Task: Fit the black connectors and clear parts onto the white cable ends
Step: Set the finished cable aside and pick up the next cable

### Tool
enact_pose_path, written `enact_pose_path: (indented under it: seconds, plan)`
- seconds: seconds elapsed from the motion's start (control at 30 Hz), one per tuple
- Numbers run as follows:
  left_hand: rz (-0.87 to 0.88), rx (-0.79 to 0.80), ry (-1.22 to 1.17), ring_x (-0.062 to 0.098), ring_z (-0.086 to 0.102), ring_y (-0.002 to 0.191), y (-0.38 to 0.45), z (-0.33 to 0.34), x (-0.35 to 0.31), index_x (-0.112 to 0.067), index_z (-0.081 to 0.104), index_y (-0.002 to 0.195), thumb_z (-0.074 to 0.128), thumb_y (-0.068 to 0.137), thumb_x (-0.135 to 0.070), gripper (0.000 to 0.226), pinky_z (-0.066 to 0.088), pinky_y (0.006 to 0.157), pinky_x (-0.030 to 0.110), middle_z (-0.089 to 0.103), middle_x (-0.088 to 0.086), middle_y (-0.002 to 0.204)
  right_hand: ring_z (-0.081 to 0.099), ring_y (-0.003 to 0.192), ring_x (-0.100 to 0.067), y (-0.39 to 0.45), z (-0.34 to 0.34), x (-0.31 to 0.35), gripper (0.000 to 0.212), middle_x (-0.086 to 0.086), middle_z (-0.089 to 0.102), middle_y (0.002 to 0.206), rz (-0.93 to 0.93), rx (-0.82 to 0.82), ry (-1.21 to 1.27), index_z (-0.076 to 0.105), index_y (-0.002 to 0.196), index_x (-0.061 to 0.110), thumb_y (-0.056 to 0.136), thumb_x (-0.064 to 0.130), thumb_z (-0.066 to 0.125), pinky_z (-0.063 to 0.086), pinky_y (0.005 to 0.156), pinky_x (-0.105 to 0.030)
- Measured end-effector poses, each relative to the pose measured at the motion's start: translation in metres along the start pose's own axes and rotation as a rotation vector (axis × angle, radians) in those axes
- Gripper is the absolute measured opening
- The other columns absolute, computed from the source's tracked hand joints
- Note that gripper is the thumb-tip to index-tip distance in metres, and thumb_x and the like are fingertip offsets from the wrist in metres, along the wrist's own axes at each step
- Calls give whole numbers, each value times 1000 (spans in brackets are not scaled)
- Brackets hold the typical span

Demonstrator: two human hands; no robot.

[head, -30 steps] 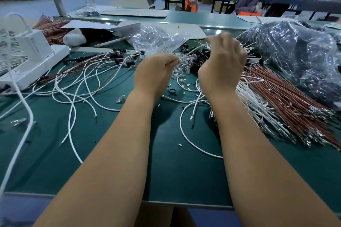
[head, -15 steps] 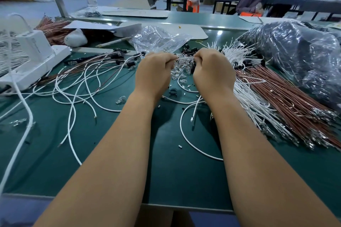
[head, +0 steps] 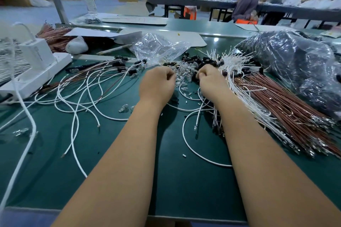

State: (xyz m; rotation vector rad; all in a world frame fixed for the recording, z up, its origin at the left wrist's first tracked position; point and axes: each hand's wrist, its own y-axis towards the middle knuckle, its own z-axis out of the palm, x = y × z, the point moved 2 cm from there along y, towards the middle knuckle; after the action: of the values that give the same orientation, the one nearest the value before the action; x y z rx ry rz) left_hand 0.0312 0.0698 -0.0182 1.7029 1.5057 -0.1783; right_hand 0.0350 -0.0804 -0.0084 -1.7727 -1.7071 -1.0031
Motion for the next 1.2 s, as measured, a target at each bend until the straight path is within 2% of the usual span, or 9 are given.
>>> enact_pose_path:
  seconds: [0.17, 0.33, 0.47, 0.63, 0.7, 0.8, 0.9, 1.0, 1.2]
  plan:
    - [-29, 112, 1, 21, 64, 98, -1, 5, 0, -21, 73, 103, 57, 88, -20, 22, 52, 85, 35, 73, 1, 100, 50, 109, -28, 6, 5, 4, 22, -12, 56, 118, -105, 28, -368, 64, 105, 7, 98, 9, 43, 41, 88, -33]
    - [5, 144, 0, 20, 63, 103, -1, 7, 0, -18, 71, 109, 58, 88, -20, 25, 51, 89, 35, 72, 1, 105, 52, 102, -29, 8, 5, -1, 23, -10, 59, 109, -94, -79, -566, 67, 103, 8, 91, 4, 48, 46, 81, -35]
    - [-74, 108, -9, 22, 63, 100, 3, 7, 4, -16, 67, 113, 53, 89, -10, 29, 51, 89, 38, 71, 3, 103, 53, 83, -24, 8, 2, -2, 24, -7, 65, 95, -56, -119, -408, 69, 94, 10, 88, -2, 48, 36, 66, -29]
    - [-380, -254, -401, 15, 58, 79, 4, -11, 15, -14, 44, 118, 40, 83, 8, 41, 57, 72, 49, 63, 0, 89, 51, 80, -19, 6, 0, -3, 21, -3, 60, 91, -81, -145, -262, 69, 99, 13, 95, 7, 49, 34, 65, -26]
    - [-429, -306, -441, 11, 55, 73, 4, -14, 17, -16, 45, 113, 38, 81, 8, 41, 58, 68, 40, 65, 1, 90, 51, 75, -17, 6, -2, -3, 21, -2, 60, 87, -90, -158, -204, 69, 96, 12, 94, 7, 49, 33, 60, -26]
    - [-283, -186, -349, 8, 54, 67, 5, -9, 8, -16, 57, 95, 41, 80, 7, 32, 42, 49, 12, 68, 4, 90, 54, 69, -17, 3, -4, -3, 19, -3, 63, 81, -113, -166, -120, 70, 93, 11, 94, 7, 51, 40, 61, -26]
    - [-73, 10, -264, 12, 60, 75, 1, 3, -6, -17, 64, 88, 47, 81, 2, 27, 49, 68, 23, 69, 2, 87, 61, 76, -20, -2, -7, 1, 18, -2, 66, 84, -151, -196, 14, 70, 92, 12, 94, 9, 53, 52, 71, -34]
    - [-12, 114, -292, 18, 64, 92, 0, 11, -12, -13, 64, 106, 55, 86, -2, 24, 51, 88, 33, 68, 3, 96, 65, 79, -21, -4, -10, 5, 19, -1, 68, 84, -169, -243, 171, 69, 84, 18, 93, 9, 55, 55, 74, -35]
    - [-172, 199, -793, 15, 67, 90, -1, 6, -15, -8, 62, 117, 52, 96, -3, 24, 53, 85, 29, 70, 6, 101, 64, 63, -9, -9, -1, 13, 23, -2, 69, 78, -153, -107, 600, 66, 80, 13, 93, 0, 52, 50, 60, -17]
